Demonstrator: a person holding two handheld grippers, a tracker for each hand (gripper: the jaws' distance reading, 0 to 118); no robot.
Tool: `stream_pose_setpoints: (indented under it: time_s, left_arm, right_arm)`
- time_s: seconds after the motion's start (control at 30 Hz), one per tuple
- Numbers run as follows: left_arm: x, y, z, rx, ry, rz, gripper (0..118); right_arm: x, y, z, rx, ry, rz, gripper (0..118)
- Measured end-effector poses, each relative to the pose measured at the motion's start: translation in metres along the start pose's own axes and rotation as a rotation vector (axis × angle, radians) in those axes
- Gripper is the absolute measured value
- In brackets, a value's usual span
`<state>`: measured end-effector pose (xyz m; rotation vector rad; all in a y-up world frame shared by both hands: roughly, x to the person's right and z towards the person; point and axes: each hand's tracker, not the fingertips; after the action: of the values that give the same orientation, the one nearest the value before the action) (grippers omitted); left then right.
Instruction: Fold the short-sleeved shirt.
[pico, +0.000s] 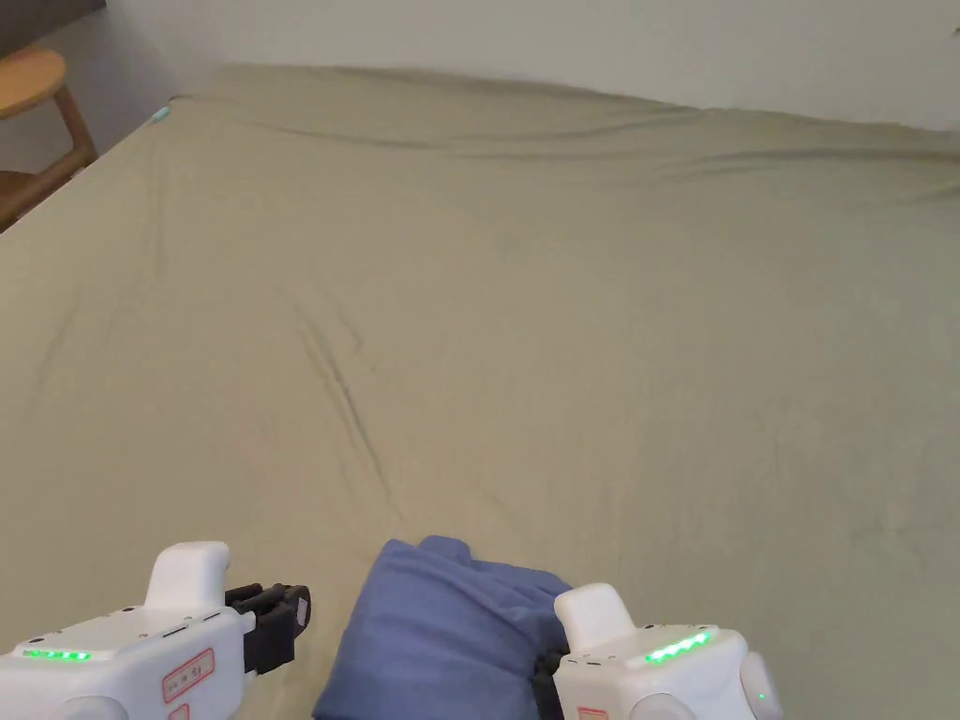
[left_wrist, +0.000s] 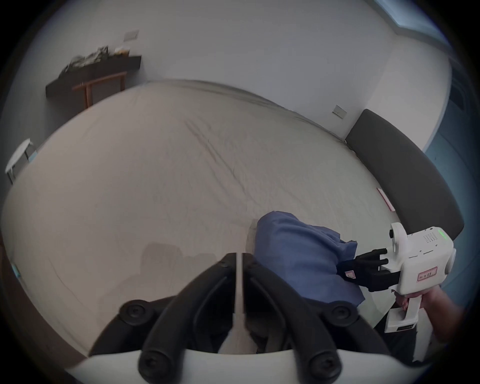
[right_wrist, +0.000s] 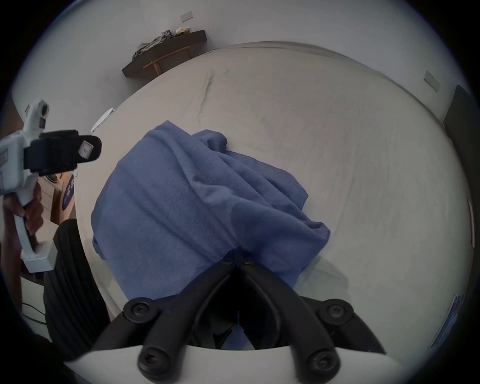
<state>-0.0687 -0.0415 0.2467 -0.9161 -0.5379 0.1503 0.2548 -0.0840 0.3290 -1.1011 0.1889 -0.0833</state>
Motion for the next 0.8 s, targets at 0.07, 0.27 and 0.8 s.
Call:
stream_pose_setpoints:
  time_s: [0.07, 0.27, 0.8]
  left_arm:
    - [-0.009, 0.004, -0.004, -0.024, -0.056, 0.044, 29]
    - [-0.044, 0.022, -0.034, -0.173, -0.365, 0.276, 118]
    - [-0.024, -0.017, -0.132, -0.432, -0.523, 0.474, 29]
  right_arm:
    - [0.003, -0.002, -0.002, 0.001, 0.011, 0.004, 2]
    - [0.001, -0.004, 0.0, 0.018, 0.025, -0.005, 2]
    - [0.002, -0.009, -0.002, 0.047, 0.03, -0.016, 2]
